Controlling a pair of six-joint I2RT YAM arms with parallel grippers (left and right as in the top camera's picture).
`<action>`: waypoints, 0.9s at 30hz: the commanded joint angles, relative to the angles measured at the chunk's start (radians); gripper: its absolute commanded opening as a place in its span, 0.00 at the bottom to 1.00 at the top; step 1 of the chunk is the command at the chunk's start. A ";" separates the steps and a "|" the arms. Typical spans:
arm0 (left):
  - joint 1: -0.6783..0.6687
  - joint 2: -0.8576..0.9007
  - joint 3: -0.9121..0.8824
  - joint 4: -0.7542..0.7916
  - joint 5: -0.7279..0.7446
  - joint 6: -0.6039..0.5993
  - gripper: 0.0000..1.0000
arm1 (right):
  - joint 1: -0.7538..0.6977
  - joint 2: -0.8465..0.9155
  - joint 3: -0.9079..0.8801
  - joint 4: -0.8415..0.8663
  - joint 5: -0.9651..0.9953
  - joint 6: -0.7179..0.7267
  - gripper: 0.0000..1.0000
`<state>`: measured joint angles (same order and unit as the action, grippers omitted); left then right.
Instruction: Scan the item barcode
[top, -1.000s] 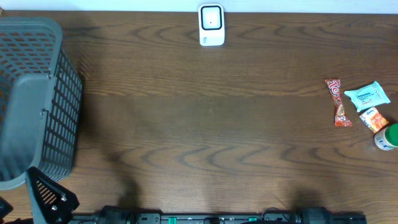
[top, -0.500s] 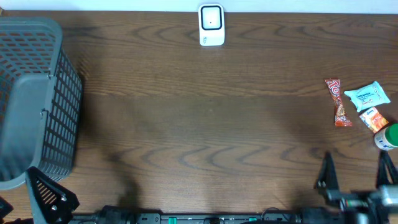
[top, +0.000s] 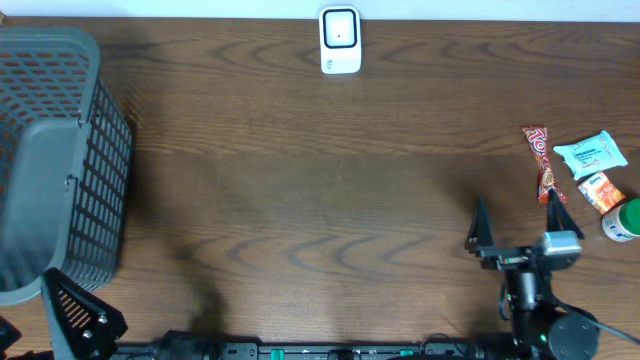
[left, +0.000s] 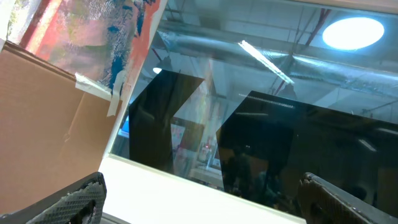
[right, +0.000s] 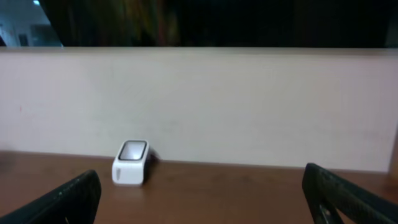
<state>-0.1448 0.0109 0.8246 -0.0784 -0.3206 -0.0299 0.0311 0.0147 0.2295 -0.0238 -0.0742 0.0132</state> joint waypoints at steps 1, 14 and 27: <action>0.004 -0.008 -0.003 0.005 -0.006 -0.009 0.98 | -0.003 -0.009 -0.061 0.013 -0.014 -0.007 0.99; 0.004 -0.008 -0.003 0.005 -0.006 -0.009 0.98 | -0.003 -0.009 -0.206 0.006 0.016 -0.007 0.99; 0.004 -0.008 -0.003 0.005 -0.006 -0.009 0.98 | 0.008 -0.009 -0.224 -0.047 0.019 -0.003 0.99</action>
<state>-0.1448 0.0109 0.8246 -0.0784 -0.3206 -0.0299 0.0338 0.0128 0.0082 -0.0677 -0.0654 0.0135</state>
